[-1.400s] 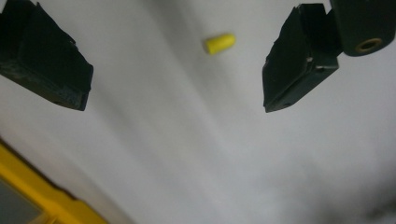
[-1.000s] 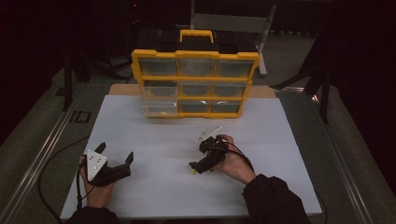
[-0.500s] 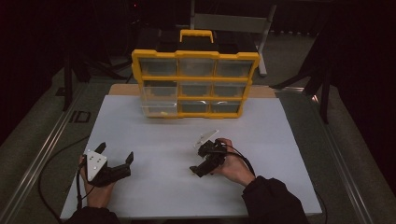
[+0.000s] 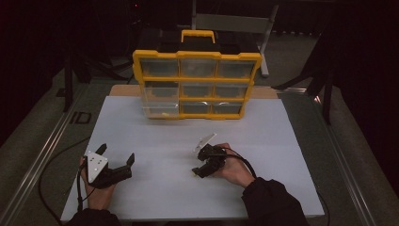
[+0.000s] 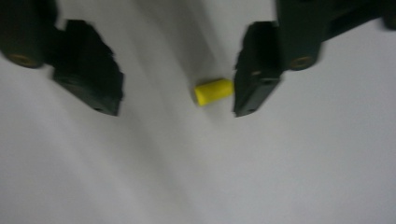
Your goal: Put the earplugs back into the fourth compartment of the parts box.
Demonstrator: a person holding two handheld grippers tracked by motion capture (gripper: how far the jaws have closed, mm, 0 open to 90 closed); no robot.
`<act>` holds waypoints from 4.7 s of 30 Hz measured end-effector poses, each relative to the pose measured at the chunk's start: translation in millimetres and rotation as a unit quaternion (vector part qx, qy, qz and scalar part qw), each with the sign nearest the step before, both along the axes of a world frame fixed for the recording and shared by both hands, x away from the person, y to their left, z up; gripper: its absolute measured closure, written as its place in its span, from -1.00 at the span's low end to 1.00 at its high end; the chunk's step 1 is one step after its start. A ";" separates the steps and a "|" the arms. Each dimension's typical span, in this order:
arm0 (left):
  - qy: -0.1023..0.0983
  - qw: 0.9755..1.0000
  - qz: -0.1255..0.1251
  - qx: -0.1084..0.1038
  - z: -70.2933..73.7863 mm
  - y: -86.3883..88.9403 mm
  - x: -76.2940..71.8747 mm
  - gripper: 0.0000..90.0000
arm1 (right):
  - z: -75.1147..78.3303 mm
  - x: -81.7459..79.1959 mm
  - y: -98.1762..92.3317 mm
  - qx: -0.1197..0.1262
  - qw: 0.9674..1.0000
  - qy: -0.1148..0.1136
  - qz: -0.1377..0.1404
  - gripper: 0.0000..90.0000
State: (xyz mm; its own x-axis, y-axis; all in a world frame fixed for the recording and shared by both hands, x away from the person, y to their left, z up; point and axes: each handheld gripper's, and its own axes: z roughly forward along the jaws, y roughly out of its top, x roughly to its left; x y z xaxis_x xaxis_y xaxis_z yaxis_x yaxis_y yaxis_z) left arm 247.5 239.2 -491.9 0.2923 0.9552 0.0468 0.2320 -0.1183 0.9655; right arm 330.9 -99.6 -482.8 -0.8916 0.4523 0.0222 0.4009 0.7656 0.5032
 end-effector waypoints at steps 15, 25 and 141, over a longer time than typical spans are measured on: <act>0.001 1.000 0.000 0.002 0.0 -0.1 0.1 -0.98 | -10.7 -0.2 9.9 -0.019 0.999 0.023 0.021 0.32; 0.002 1.000 0.000 0.003 -0.1 -0.4 0.1 -0.98 | -13.2 -7.9 16.2 -0.031 0.998 0.038 0.044 0.51; 0.002 1.000 -0.003 0.006 -0.4 -1.3 0.5 -0.98 | 112.8 39.0 -15.9 0.153 0.986 -0.008 -0.070 0.79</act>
